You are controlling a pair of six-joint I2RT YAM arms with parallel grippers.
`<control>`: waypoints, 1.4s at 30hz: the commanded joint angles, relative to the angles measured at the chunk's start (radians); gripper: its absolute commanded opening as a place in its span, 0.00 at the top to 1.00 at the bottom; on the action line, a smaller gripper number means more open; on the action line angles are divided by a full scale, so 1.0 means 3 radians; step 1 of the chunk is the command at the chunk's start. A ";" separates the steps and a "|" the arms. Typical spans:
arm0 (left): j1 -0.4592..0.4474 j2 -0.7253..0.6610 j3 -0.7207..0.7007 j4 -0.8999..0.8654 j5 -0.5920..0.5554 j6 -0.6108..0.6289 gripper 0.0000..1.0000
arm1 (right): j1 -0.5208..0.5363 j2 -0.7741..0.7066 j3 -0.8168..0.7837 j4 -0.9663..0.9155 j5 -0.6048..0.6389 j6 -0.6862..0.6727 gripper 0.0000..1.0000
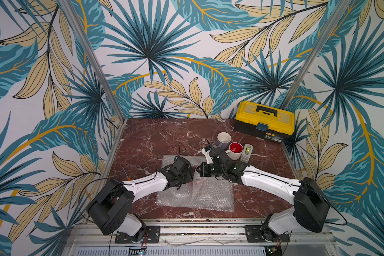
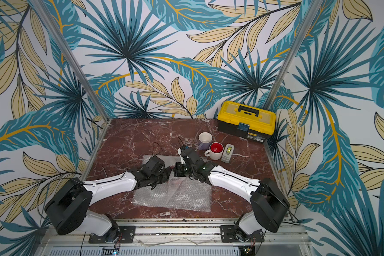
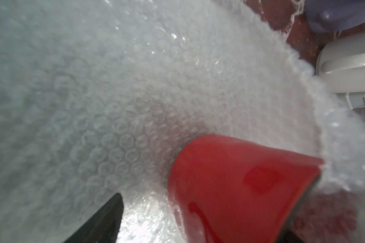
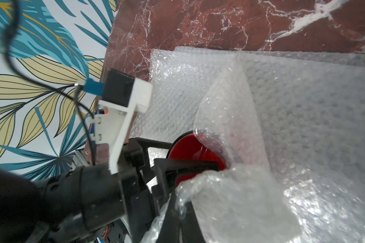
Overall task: Wrap mugs in bubble wrap
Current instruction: Wrap the mug in bubble wrap.
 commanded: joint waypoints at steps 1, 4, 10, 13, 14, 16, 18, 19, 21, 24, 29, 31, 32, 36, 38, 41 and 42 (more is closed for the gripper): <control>-0.0010 -0.0292 -0.0162 -0.0016 -0.0179 -0.0049 0.14 | 0.0007 0.0133 0.0065 0.0050 0.0001 0.0017 0.96; -0.0010 -0.0537 -0.0270 -0.0090 -0.0366 -0.0112 0.18 | 0.0006 0.0256 0.0116 -0.0034 0.0035 0.0050 0.96; -0.0009 -0.1024 -0.0454 -0.0121 -0.0464 -0.0031 0.18 | 0.0007 0.0450 0.0215 -0.0154 0.0072 0.0111 0.95; -0.0013 -0.1168 -0.0483 -0.0044 -0.0374 0.0155 0.15 | 0.0005 0.0488 0.0235 -0.0159 0.0089 0.0142 0.92; -0.0013 -0.1187 -0.0488 -0.0007 -0.0331 0.0219 0.14 | 0.0005 0.0501 0.0245 -0.0159 0.0089 0.0147 0.91; -0.0012 -0.1179 -0.0475 0.0068 -0.0254 0.0306 0.14 | 0.0009 0.0519 0.0261 -0.0154 0.0074 0.0160 0.90; -0.0015 -0.1132 -0.0465 0.0125 -0.0088 0.0362 0.14 | 0.0005 0.0534 0.0271 -0.0136 0.0056 0.0172 0.89; -0.0019 -0.1096 -0.0461 0.0166 -0.0039 0.0388 0.14 | 0.0005 0.0534 0.0279 -0.0128 0.0054 0.0173 0.88; -0.0024 -0.1021 -0.0445 0.0180 -0.0021 0.0405 0.16 | 0.0005 0.0534 0.0292 -0.0128 0.0049 0.0179 0.88; -0.0025 -0.0884 -0.0424 0.0178 -0.0014 0.0411 0.17 | 0.0007 0.0511 0.0312 -0.0128 0.0039 0.0176 0.87; -0.0031 -0.0633 -0.0382 0.0175 -0.0037 0.0367 0.18 | 0.0008 0.0392 0.0307 -0.0088 0.0003 0.0173 0.84; -0.0034 -0.0564 -0.0363 0.0174 -0.0053 0.0342 0.18 | 0.0006 0.0316 0.0298 -0.0067 -0.0007 0.0158 0.82; -0.0031 -0.0539 -0.0353 0.0176 -0.0057 0.0335 0.18 | 0.0005 0.0272 0.0289 -0.0062 -0.0008 0.0149 0.81; -0.0030 -0.0453 -0.0322 0.0176 -0.0074 0.0306 0.18 | 0.0010 0.0000 0.0185 -0.0099 0.0100 0.0070 0.67; -0.0030 -0.0437 -0.0307 0.0172 -0.0080 0.0298 0.18 | 0.0006 -0.0159 0.0108 -0.0219 0.0227 0.0020 0.62; -0.0032 -0.0423 -0.0296 0.0176 -0.0085 0.0293 0.18 | 0.0009 -0.0383 -0.0024 -0.0541 0.0516 -0.0070 0.53; -0.0033 -0.0417 -0.0291 0.0175 -0.0084 0.0293 0.18 | 0.0011 -0.0433 -0.0066 -0.0644 0.0613 -0.0105 0.50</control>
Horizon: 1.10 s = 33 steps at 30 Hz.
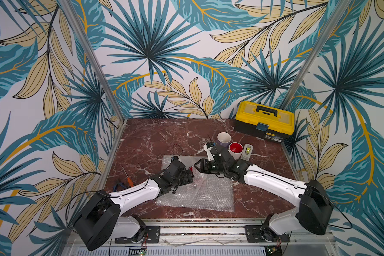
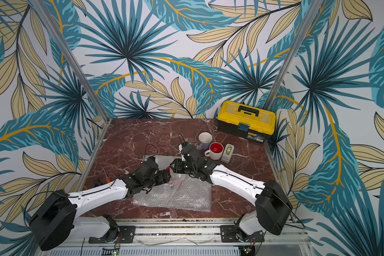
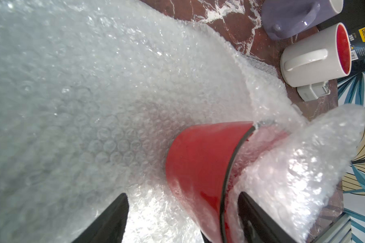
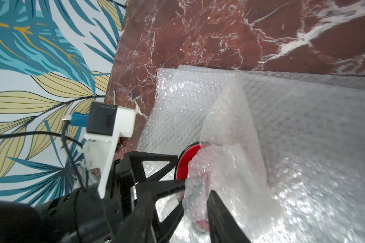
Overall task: Wrap mugs in bubble wrap
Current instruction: Wrap the mug in bubble wrap.
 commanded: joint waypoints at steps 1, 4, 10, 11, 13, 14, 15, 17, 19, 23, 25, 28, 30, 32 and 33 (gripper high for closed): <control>-0.0008 0.0054 0.0073 -0.0088 -0.0045 0.0007 0.18 | 0.0009 -0.0125 -0.0186 -0.0493 0.0437 -0.0154 0.47; -0.0008 0.0063 0.0083 -0.0088 -0.0038 0.0011 0.18 | 0.0007 -0.0091 -0.0215 -0.0666 0.0506 -0.0217 0.36; -0.0012 0.0060 0.0092 -0.0088 -0.0027 0.0002 0.18 | 0.0014 0.0209 -0.0118 -0.0508 0.0311 -0.0199 0.23; -0.0013 0.0055 0.0093 -0.0088 -0.0033 0.0002 0.18 | 0.0014 0.0263 -0.0088 -0.0497 0.0325 -0.0193 0.23; -0.0008 0.0033 0.0081 -0.0088 -0.0034 -0.0008 0.19 | 0.0014 0.0378 -0.0013 -0.0532 0.0421 -0.0164 0.23; -0.0011 0.0013 0.0074 -0.0088 -0.0046 -0.0014 0.18 | 0.0014 0.0447 0.0034 -0.0567 0.0491 -0.0143 0.23; -0.0012 -0.0020 0.0057 -0.0090 -0.0059 -0.0025 0.19 | 0.0014 0.0518 0.0084 -0.0612 0.0554 -0.0127 0.23; -0.0011 -0.0130 0.0004 -0.0092 -0.0113 -0.0064 0.19 | 0.0014 0.0652 0.0191 -0.0715 0.0595 -0.0114 0.24; -0.0010 -0.0296 -0.0045 -0.0151 -0.0171 -0.0107 0.19 | 0.0014 0.0776 0.0273 -0.0835 0.0646 -0.0087 0.25; -0.0007 -0.0700 -0.0108 -0.0619 -0.0556 -0.0240 0.17 | 0.0014 0.0917 0.0326 -0.0970 0.0761 -0.0052 0.30; -0.0006 -0.0896 -0.0126 -0.0949 -0.0729 -0.0326 0.15 | 0.0014 0.0970 0.0349 -0.0989 0.0739 -0.0059 0.31; -0.0003 -0.1123 -0.0121 -0.1488 -0.0988 -0.0454 0.12 | 0.0014 0.1053 0.0397 -0.1005 0.0647 -0.0067 0.32; -0.0007 -0.1241 -0.0121 -0.1847 -0.1147 -0.0573 0.10 | 0.0014 0.1075 0.0399 -0.0983 0.0603 -0.0070 0.33; 0.0004 -0.1311 -0.0099 -0.2140 -0.1197 -0.0653 0.10 | 0.0014 0.1083 0.0403 -0.0974 0.0591 -0.0075 0.34; 0.0008 -0.1318 -0.0088 -0.2272 -0.1195 -0.0684 0.10 | 0.0014 0.1090 0.0408 -0.0984 0.0596 -0.0079 0.35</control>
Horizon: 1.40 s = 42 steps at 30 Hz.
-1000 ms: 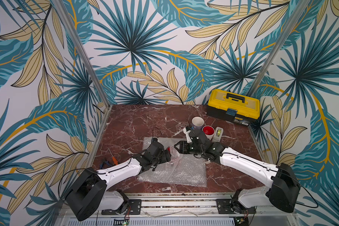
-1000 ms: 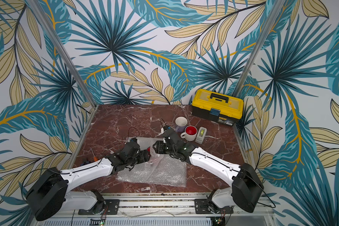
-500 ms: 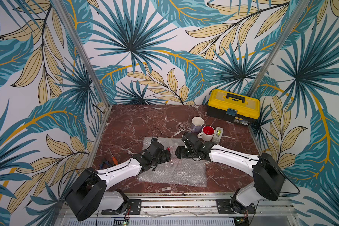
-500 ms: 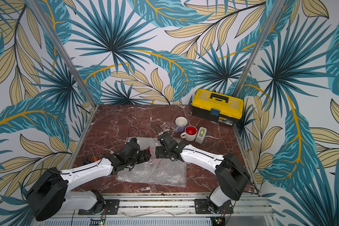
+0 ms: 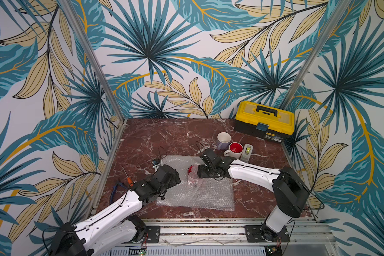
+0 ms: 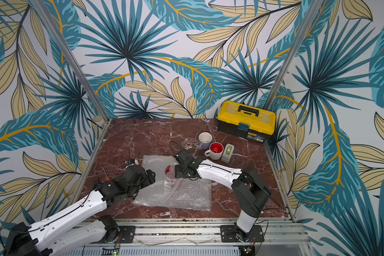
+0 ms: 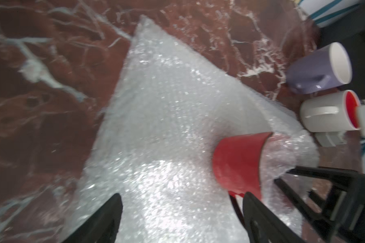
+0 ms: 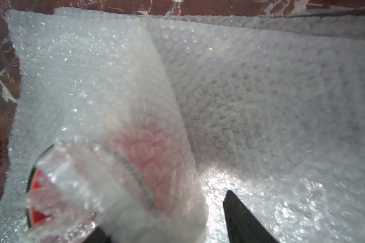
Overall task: Wrap mugs in bubble wrap
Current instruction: Wrap the mug in bubble wrap.
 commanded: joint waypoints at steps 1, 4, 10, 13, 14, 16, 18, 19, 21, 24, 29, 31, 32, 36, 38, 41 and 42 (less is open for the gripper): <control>0.0015 -0.0062 -0.0080 -0.0816 -0.0236 -0.0207 0.10 | -0.0005 0.0135 0.0009 -0.0220 0.0075 0.0009 0.35; 0.0031 0.0010 -0.0108 -0.0976 -0.0170 -0.0265 0.09 | -0.0005 0.0211 0.0075 -0.0306 0.0055 -0.0009 0.35; 0.0073 0.0152 -0.0199 -0.0967 -0.0061 -0.0343 0.03 | -0.0005 0.0237 0.0087 -0.0336 0.0041 -0.0022 0.34; 0.0084 0.0159 -0.0194 -0.0924 -0.0034 -0.0288 0.02 | -0.0005 0.0245 0.0082 -0.0319 0.0009 -0.0027 0.34; 0.0095 0.0153 -0.0202 -0.0897 -0.0009 -0.0262 0.02 | -0.0005 0.0246 0.0082 -0.0313 0.0004 -0.0027 0.34; 0.0124 0.0148 -0.0246 -0.0797 0.0074 -0.0213 0.02 | -0.0005 0.0250 0.0082 -0.0305 -0.0012 -0.0027 0.34; 0.0159 0.0114 -0.0317 -0.0611 0.0228 -0.0141 0.04 | -0.0005 0.0258 0.0087 -0.0304 -0.0022 -0.0031 0.34; 0.0178 0.0092 -0.0353 -0.0508 0.0312 -0.0114 0.05 | -0.0005 0.0261 0.0087 -0.0304 -0.0025 -0.0031 0.34; 0.0210 0.0047 -0.0422 -0.0346 0.0487 -0.0082 0.06 | -0.0005 0.0264 0.0087 -0.0299 -0.0033 -0.0027 0.34; 0.0251 0.0038 -0.0455 -0.0323 0.0589 -0.0061 0.03 | -0.0005 0.0258 0.0087 -0.0298 -0.0032 -0.0027 0.34; 0.0285 0.0017 -0.0463 -0.0325 0.0717 -0.0036 0.08 | -0.0005 0.0248 0.0085 -0.0293 -0.0040 -0.0037 0.34; 0.0285 -0.0009 -0.0433 -0.0326 0.0845 -0.0004 0.14 | -0.0007 0.0245 0.0087 -0.0298 -0.0038 -0.0040 0.34; 0.0285 -0.0025 -0.0413 -0.0342 0.0899 -0.0012 0.16 | -0.0005 0.0242 0.0087 -0.0298 -0.0038 -0.0042 0.34; 0.0285 -0.0037 -0.0353 -0.0398 0.1131 -0.0040 0.23 | -0.0005 0.0236 0.0082 -0.0297 -0.0030 -0.0043 0.34; 0.0285 -0.0021 -0.0346 -0.0394 0.1244 -0.0061 0.29 | -0.0005 0.0234 0.0081 -0.0291 -0.0034 -0.0038 0.34; 0.0285 -0.0019 -0.0337 -0.0399 0.1342 -0.0053 0.38 | -0.0005 0.0233 0.0087 -0.0273 -0.0044 -0.0032 0.34; 0.0285 -0.0030 -0.0330 -0.0404 0.1357 -0.0048 0.42 | -0.0005 0.0239 0.0087 -0.0269 -0.0048 -0.0026 0.34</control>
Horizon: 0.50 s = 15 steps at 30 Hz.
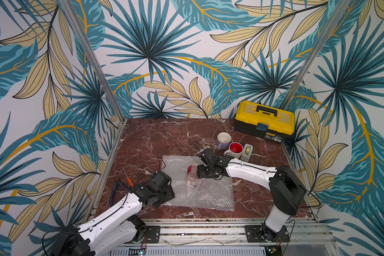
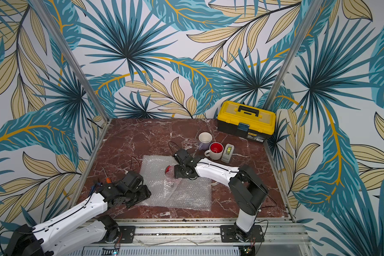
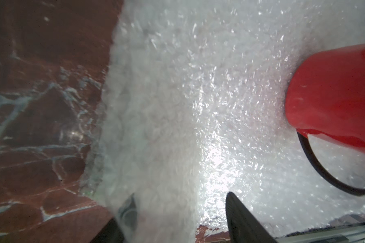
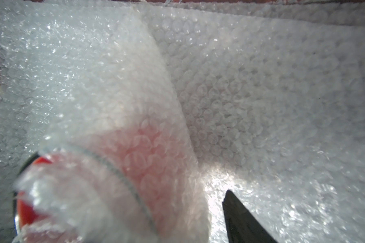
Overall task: Wrap mugs in bubble wrap
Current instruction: Wrap the mug in bubble wrap.
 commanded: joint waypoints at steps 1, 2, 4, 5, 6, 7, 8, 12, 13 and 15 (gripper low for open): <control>0.0019 -0.0041 0.0040 -0.0021 0.0180 0.0031 0.48 | -0.0005 0.0115 -0.0032 -0.0152 0.0027 -0.0023 0.34; 0.0019 -0.0053 0.0059 -0.0021 0.0206 0.0039 0.53 | -0.0005 0.0113 -0.0031 -0.0152 0.0027 -0.0023 0.34; 0.0019 -0.0059 0.0113 -0.0021 0.0253 0.0058 0.61 | -0.0005 0.0113 -0.0030 -0.0147 0.0027 -0.0019 0.34; 0.0014 -0.0062 0.0154 -0.0020 0.0275 0.0081 0.65 | -0.0005 0.0117 -0.0031 -0.0137 0.0021 -0.0018 0.34; 0.0014 -0.0062 0.0194 -0.0016 0.0294 0.0106 0.69 | -0.0005 0.0117 -0.0030 -0.0131 0.0017 -0.0020 0.34; 0.0009 -0.0069 0.0249 -0.0016 0.0310 0.0149 0.72 | -0.0005 0.0116 -0.0026 -0.0125 0.0013 -0.0018 0.34; 0.0009 -0.0074 0.0308 -0.0017 0.0332 0.0200 0.77 | -0.0005 0.0121 -0.0028 -0.0125 0.0017 -0.0018 0.34; -0.0016 -0.0039 0.0551 0.0005 0.0393 0.0384 0.87 | -0.0005 0.0140 -0.0026 -0.0107 0.0006 -0.0008 0.34; -0.0026 -0.0024 0.0600 0.0041 0.0434 0.0423 0.89 | -0.0005 0.0143 -0.0030 -0.0100 0.0001 -0.0003 0.34; -0.0054 0.0020 0.0656 0.0150 0.0524 0.0480 0.91 | -0.0005 0.0150 -0.0032 -0.0097 0.0000 0.0002 0.34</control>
